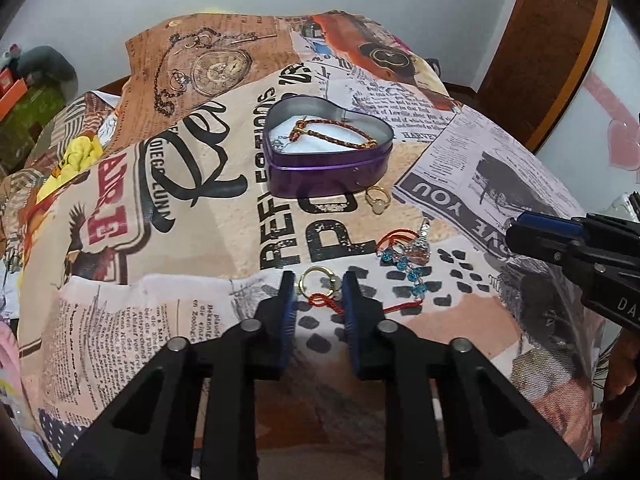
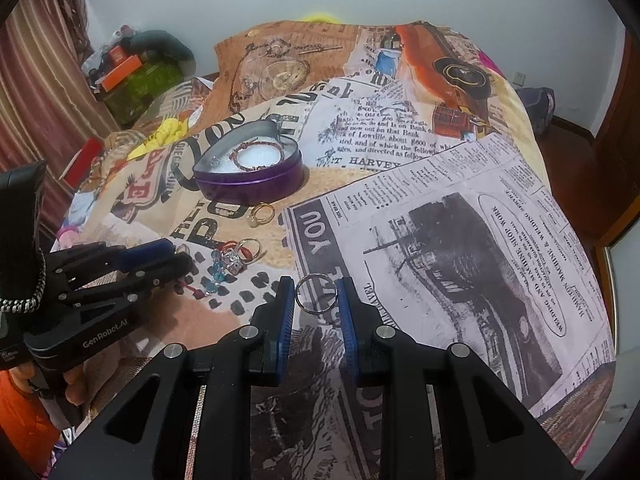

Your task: Organize jewelry

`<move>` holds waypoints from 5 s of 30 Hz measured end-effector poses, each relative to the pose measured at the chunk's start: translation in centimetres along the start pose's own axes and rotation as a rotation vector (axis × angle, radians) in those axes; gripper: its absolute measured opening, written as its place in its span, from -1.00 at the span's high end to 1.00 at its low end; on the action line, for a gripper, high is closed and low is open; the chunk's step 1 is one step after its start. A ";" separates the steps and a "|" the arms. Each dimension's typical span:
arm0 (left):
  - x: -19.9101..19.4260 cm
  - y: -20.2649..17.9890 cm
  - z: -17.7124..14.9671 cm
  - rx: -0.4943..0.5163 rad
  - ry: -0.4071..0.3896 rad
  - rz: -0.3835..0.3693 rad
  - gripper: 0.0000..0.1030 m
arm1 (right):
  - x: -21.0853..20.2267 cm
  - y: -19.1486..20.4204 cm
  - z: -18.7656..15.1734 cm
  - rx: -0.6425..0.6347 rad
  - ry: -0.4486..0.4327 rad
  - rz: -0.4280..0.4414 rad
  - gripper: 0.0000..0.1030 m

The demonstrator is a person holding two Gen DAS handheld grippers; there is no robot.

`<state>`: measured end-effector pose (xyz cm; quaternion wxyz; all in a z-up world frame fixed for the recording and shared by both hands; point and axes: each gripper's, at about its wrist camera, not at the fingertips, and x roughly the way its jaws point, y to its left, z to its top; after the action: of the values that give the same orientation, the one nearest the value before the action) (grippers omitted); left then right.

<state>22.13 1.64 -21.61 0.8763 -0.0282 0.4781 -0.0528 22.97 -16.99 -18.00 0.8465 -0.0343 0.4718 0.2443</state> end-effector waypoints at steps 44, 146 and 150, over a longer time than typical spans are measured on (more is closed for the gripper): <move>0.4 1.1 0.6 0.035 -0.006 0.016 0.56 | 0.5 0.9 0.3 -0.037 0.005 -0.003 0.61; -6.4 2.3 4.7 -0.019 -0.202 -0.034 0.67 | -1.8 3.7 6.4 -0.192 -0.096 -0.051 0.32; -6.7 2.4 3.5 -0.021 -0.180 -0.043 0.53 | -1.4 3.6 5.0 -0.179 -0.066 -0.058 0.32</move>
<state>21.63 4.85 -14.41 0.9141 -0.0525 0.3971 -0.0640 24.68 -12.91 -13.48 0.8618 -0.1156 0.4187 0.2618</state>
